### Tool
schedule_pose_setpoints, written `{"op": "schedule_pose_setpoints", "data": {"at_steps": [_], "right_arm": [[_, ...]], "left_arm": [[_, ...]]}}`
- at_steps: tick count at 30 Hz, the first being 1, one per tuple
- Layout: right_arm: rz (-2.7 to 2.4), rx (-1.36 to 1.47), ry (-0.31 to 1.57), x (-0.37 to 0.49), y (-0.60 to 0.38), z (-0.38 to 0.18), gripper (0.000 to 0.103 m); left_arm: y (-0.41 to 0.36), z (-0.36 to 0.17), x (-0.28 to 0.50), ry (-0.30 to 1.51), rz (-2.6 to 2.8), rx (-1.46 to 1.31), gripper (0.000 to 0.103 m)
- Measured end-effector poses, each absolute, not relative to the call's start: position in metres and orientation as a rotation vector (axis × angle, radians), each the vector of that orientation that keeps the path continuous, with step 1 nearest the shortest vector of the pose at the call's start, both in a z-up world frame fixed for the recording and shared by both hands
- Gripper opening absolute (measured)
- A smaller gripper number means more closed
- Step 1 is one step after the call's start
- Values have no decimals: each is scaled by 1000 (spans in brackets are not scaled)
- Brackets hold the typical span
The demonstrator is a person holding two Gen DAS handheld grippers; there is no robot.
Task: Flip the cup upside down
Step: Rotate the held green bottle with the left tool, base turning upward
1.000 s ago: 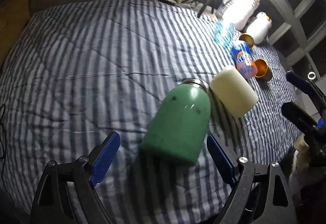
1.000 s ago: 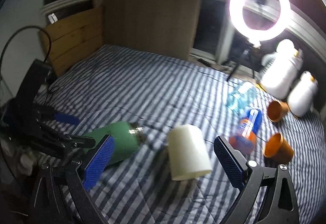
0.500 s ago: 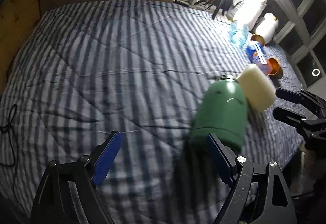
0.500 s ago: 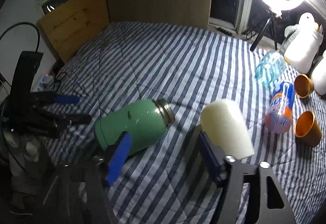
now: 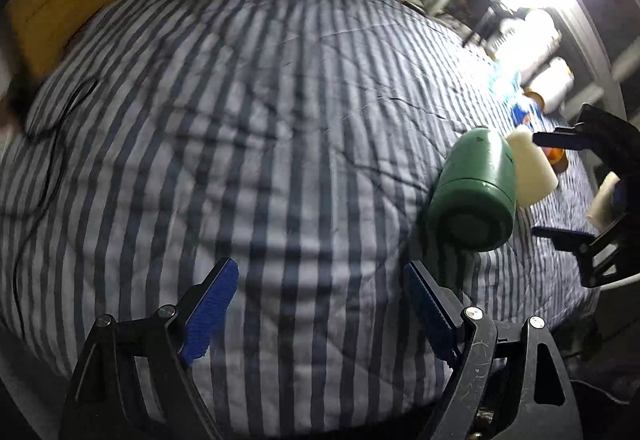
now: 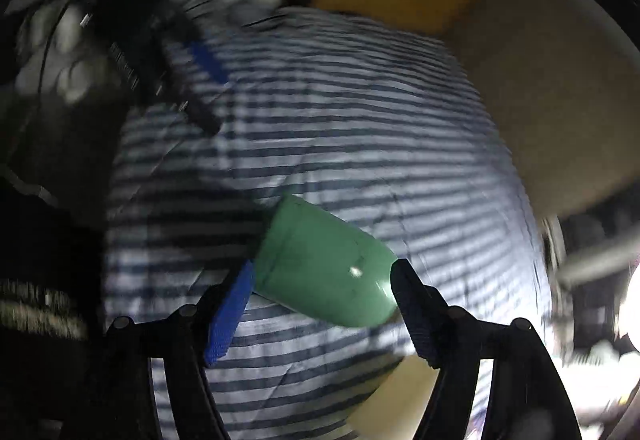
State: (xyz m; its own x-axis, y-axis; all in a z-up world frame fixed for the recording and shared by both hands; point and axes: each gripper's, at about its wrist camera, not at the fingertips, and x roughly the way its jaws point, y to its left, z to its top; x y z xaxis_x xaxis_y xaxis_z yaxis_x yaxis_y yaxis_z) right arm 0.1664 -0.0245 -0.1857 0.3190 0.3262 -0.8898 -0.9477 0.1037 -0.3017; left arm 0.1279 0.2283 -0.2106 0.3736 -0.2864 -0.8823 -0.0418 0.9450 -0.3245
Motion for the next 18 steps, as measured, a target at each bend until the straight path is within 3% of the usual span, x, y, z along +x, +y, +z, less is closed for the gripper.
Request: {"op": "schedule_pose_setpoints", "data": {"at_steps": [6,11,18], "right_arm": [[1284,-1307,743,159,-10,-210,68],[1396,-1439,698,158,-2,-221,77],[1443,-1560,639,150,13,-246,76]], "left_arm": [[258,-215,95,1177,-32,-446,87],[275,-210,63,1157,95,-520,87],[283,-214,39,1161,166,-588,86]]}}
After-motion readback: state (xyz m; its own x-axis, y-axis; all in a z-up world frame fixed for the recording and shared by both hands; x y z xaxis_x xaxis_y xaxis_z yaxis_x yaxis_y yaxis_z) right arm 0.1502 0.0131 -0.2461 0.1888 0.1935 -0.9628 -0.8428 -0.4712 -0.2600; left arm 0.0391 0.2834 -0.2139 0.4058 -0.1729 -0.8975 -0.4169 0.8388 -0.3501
